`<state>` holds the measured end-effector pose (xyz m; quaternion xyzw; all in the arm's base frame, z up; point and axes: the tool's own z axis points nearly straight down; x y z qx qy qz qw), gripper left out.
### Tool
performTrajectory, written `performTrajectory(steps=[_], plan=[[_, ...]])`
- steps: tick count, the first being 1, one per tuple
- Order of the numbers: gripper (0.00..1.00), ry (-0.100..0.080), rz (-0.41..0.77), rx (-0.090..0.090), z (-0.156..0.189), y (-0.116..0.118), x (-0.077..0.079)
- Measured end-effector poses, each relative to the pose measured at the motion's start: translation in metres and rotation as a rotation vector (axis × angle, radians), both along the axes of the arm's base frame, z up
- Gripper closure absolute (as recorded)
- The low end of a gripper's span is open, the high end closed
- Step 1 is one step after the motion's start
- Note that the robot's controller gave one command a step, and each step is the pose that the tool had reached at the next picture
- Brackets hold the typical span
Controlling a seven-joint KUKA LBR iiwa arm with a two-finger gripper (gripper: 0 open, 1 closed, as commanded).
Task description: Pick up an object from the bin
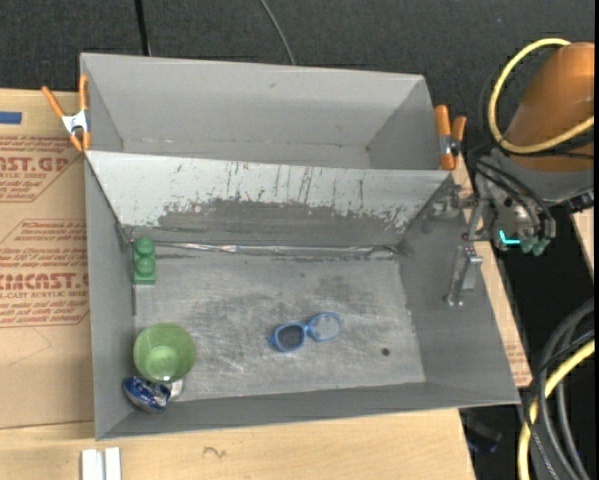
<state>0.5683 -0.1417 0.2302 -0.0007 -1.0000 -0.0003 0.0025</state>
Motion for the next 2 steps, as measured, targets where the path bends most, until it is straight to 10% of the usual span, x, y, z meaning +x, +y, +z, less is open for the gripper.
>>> performTrajectory(steps=[1, 2], plan=[[0.00, -0.001, 0.054, 0.004, -0.079, 0.078, 0.014], [0.00, -0.014, 0.217, 0.001, -0.160, 0.138, -0.019]])
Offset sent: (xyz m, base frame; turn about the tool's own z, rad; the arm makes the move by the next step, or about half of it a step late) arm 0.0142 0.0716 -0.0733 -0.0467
